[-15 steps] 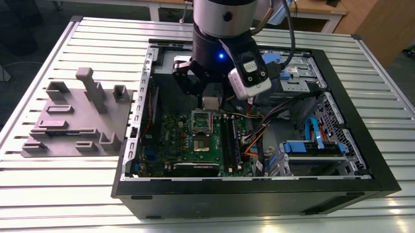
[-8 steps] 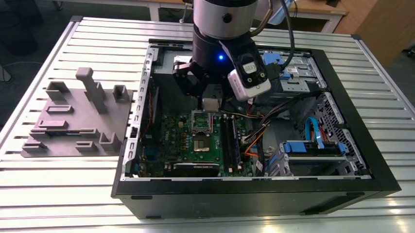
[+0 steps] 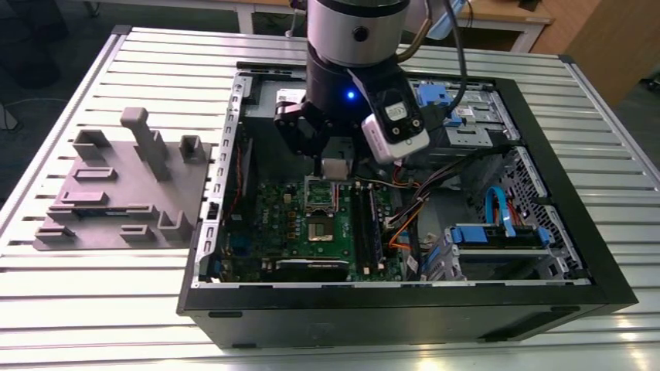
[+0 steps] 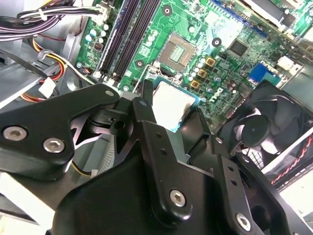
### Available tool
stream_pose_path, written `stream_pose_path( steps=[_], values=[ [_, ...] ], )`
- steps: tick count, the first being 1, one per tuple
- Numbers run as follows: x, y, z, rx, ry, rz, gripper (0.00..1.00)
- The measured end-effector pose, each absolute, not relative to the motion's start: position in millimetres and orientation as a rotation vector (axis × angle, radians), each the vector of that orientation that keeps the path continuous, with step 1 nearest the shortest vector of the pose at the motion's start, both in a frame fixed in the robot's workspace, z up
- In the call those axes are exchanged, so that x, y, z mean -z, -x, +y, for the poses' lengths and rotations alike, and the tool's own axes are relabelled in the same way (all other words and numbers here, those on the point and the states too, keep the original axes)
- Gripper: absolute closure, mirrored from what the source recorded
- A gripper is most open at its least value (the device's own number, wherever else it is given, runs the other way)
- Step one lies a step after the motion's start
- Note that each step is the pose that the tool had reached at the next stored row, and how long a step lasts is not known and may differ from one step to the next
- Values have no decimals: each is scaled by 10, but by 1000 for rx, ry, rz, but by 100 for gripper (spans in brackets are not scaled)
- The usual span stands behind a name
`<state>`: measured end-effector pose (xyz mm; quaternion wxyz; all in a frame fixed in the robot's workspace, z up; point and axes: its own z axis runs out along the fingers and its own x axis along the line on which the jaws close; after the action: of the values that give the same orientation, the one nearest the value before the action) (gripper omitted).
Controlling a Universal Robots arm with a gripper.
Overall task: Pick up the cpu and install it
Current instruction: 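Place the cpu into insertion slot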
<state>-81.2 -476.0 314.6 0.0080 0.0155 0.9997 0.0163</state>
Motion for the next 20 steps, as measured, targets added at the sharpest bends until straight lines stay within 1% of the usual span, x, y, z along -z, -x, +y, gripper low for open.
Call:
stream_pose_path(
  steps=[6, 20],
  values=[
    [-3099, 812, -4760, -50, -48, 3125, 53],
    [-2855, 812, -4760, -50, -48, 3125, 53]
  ],
)
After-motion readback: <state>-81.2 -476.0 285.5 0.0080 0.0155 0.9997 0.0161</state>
